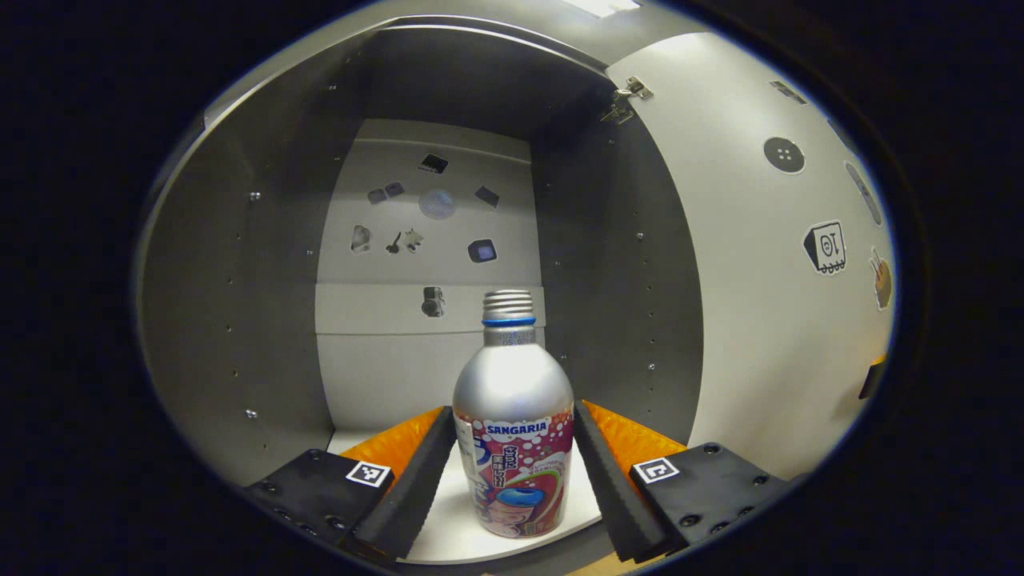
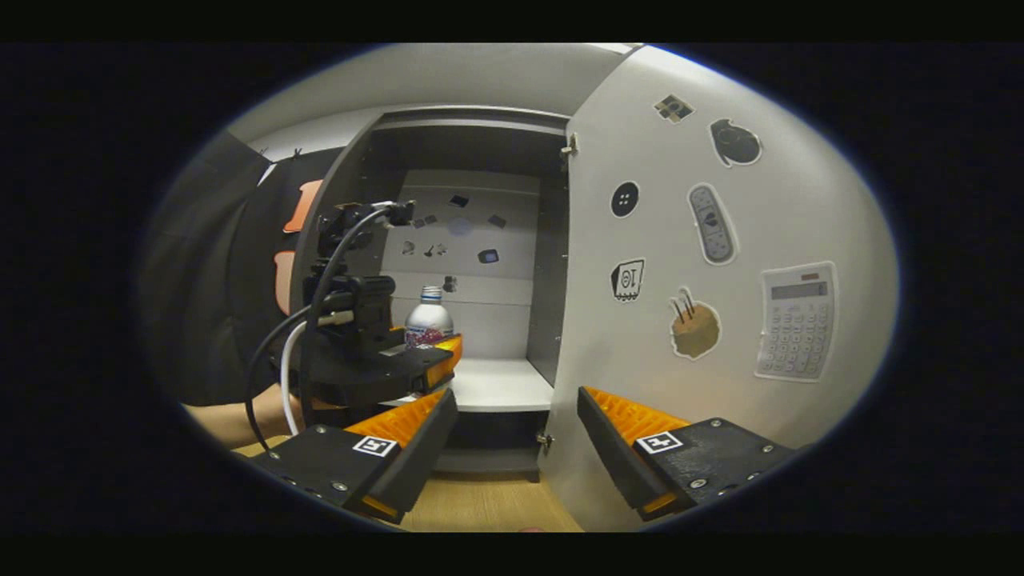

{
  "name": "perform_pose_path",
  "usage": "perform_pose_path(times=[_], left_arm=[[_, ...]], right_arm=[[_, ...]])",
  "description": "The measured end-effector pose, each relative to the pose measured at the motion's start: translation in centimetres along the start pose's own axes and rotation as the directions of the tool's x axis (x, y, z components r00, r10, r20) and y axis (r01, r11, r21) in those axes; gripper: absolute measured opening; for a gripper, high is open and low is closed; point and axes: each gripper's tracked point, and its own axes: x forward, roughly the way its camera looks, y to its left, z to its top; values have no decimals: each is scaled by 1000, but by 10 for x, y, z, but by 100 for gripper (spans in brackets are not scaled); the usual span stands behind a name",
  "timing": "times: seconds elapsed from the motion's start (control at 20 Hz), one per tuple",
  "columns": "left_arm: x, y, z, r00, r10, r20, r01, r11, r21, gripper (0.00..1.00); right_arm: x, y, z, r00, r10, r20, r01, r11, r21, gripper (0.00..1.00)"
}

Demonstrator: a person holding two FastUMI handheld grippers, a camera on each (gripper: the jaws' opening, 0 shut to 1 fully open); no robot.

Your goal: Open the cabinet door with the right hand, grasp the bottle in the cabinet with the left hand and place it on the coaster, then close the cabinet door with the right hand.

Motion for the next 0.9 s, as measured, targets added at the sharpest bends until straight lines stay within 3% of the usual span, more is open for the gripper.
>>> perform_pose_path(times=[0.2, 0.55, 0.9], left_arm=[[-1, 3, -2, 1000, 5, -6, -5, 1000, 9, 85], [-8, 2, 3, 999, 31, 21, -31, 999, -10, 82], [-64, 2, 34, 991, 82, 102, -85, 996, 24, 82]], right_arm=[[-2, 3, -1, 1000, 26, -3, -26, 1000, 8, 93], [-9, 1, -1, 998, 61, 3, -61, 998, 21, 93], [-22, 10, -1, 990, 139, 11, -140, 989, 40, 93]])
